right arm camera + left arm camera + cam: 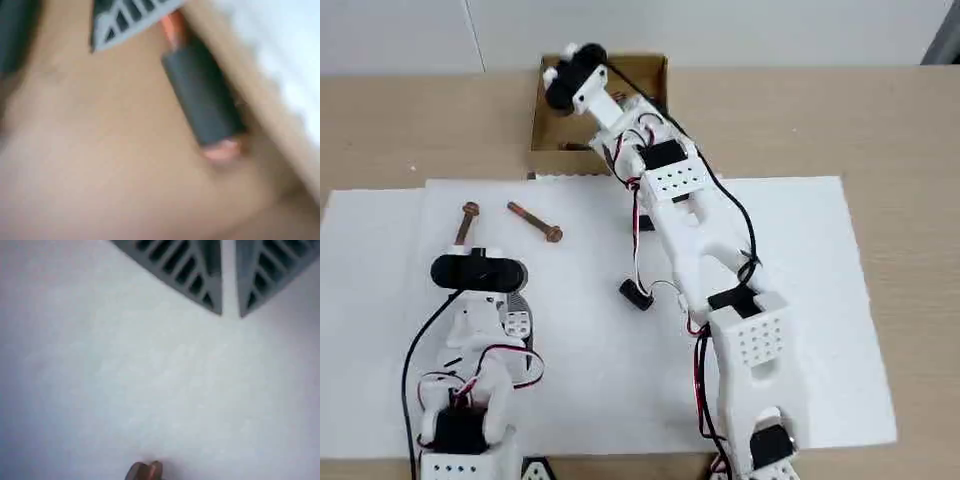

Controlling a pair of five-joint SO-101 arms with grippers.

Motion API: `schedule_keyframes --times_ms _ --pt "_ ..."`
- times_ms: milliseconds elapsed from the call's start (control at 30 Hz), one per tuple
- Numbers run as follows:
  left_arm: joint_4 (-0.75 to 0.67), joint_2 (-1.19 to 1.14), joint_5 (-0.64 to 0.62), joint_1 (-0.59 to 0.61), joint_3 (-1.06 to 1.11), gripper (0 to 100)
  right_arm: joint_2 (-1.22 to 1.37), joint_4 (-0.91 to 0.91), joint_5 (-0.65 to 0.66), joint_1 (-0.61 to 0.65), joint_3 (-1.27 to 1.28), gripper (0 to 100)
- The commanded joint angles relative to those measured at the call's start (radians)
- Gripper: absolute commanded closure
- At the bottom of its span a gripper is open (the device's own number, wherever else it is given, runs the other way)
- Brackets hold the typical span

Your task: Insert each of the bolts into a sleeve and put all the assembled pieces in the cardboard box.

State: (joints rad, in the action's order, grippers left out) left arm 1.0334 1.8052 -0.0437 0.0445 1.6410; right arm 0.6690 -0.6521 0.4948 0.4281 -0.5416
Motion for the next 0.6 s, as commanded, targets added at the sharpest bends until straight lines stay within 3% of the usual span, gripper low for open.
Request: schedule_keyframes --times_ms 0,567 --pt "-0.002 0.012 0.003 0.005 -0.004 99 -0.13 -0.105 0.008 0.005 -0.055 88.7" --pt "0.0 0.012 0.003 0.006 -0.004 99 -0.418 -0.811 0.002 0.102 -0.055 88.7"
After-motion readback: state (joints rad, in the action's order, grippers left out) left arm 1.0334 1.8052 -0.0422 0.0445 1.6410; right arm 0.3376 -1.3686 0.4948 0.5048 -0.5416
